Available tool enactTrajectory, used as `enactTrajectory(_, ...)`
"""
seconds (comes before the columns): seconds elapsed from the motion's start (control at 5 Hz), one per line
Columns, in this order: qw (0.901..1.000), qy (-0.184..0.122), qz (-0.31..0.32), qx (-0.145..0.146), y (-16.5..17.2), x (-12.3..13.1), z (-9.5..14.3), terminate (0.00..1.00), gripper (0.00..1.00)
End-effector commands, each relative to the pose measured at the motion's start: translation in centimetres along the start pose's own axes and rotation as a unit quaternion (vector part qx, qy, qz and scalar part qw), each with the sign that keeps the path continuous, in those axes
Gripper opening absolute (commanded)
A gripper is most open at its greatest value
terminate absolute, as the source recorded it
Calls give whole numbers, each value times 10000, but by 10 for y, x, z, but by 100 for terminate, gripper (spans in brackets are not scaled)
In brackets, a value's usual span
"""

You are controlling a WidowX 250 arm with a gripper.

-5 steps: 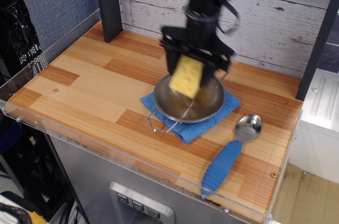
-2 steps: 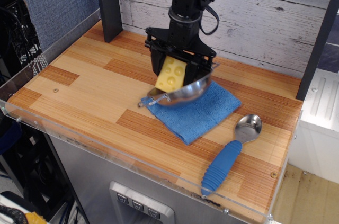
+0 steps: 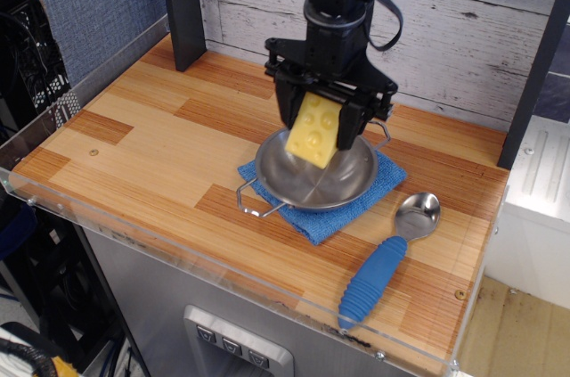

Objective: Pickup the cheese and place it inside the bowl.

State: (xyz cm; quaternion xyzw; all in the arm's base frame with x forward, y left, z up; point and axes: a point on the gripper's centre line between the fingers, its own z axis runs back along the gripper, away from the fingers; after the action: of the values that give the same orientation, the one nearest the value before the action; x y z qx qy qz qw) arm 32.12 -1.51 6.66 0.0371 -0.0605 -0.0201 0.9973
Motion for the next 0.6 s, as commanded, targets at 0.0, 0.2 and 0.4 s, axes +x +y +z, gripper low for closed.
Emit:
enactTrajectory(0.0,9995,215,184,-144,21,-9,14,0,100)
enactTrajectory(0.2,9988,383,234,-204,27,-6,17,0,100)
enactTrajectory(0.4,9989,184,350,-244,35,-4,41,0,100)
